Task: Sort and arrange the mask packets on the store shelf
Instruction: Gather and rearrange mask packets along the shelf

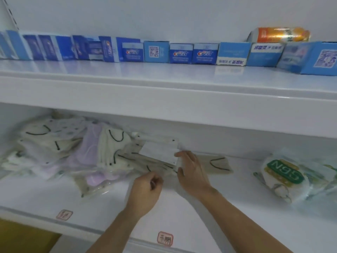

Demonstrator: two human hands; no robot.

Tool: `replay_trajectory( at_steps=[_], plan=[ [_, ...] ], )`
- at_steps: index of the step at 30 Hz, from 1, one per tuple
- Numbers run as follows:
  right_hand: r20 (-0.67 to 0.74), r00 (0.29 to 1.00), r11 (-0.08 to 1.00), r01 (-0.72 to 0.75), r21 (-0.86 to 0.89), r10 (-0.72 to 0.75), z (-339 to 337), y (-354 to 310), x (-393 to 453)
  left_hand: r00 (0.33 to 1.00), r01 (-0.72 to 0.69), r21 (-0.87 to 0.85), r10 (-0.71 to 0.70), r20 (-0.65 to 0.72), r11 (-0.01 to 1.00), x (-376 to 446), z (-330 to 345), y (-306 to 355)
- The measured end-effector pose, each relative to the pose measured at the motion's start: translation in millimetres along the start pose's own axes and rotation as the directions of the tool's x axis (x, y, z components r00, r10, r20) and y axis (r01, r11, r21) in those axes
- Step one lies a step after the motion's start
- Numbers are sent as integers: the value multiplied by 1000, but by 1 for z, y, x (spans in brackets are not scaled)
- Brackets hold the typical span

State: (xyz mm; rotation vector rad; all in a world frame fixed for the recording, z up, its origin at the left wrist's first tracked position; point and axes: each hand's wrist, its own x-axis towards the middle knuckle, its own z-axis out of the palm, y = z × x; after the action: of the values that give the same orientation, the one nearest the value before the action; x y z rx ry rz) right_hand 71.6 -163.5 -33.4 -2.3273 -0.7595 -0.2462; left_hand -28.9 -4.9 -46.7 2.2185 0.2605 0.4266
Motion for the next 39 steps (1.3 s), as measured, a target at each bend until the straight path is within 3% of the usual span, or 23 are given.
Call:
replay_trajectory(
  at_steps=[3, 6, 10, 13, 18, 22, 24, 27, 30, 32, 35, 39],
  plan=[
    [78, 997, 999, -17, -31, 19, 23, -19, 26, 982, 179, -305, -191, -8, 935, 6, -13, -9],
    [189, 976, 978, -67, -196, 105, 49, -18, 25, 959, 193, -440, -263, -103, 877, 5, -12, -15],
    [-29, 996, 986, -92, -136, 89, 65, -8, 14, 917, 210, -536, -356, -182, 817, 0, -7, -27],
    [-146, 982, 983, -135, -124, 116, 64, -7, 14, 903, 223, -694, -413, -118, 685, 8, -9, -24],
    [-240, 966, 973, -145, -181, 99, 63, -14, 13, 918, 191, -784, -391, -71, 591, 15, -6, -31],
    [-281, 960, 981, -59, -186, 5, 65, -15, 12, 879, 209, -932, -474, 47, 296, 16, -17, -25],
    [-287, 956, 982, -2, -188, -53, 65, -14, 11, 888, 268, -937, -435, 151, 223, 24, -20, -20],
    [-292, 950, 980, 54, -193, -110, 62, -15, 10, 861, 370, -877, -468, 199, 308, 45, -12, -19],
    [-312, 938, 973, 89, -211, -154, 58, -17, 8, 825, 420, -741, -561, 71, 524, 61, 0, -15],
    [-356, 926, 980, 59, -191, -125, 56, -19, 8, 820, 423, -689, -572, 15, 588, 65, 3, -12],
    [-415, 909, 991, -30, -128, -26, 54, -23, 6, 818, 421, -712, -574, 31, 562, 65, 4, -15],
    [-362, 930, 995, 30, -95, -63, 58, -20, 6, 832, 424, -791, -535, 147, 441, 57, 5, -34]
  ],
)
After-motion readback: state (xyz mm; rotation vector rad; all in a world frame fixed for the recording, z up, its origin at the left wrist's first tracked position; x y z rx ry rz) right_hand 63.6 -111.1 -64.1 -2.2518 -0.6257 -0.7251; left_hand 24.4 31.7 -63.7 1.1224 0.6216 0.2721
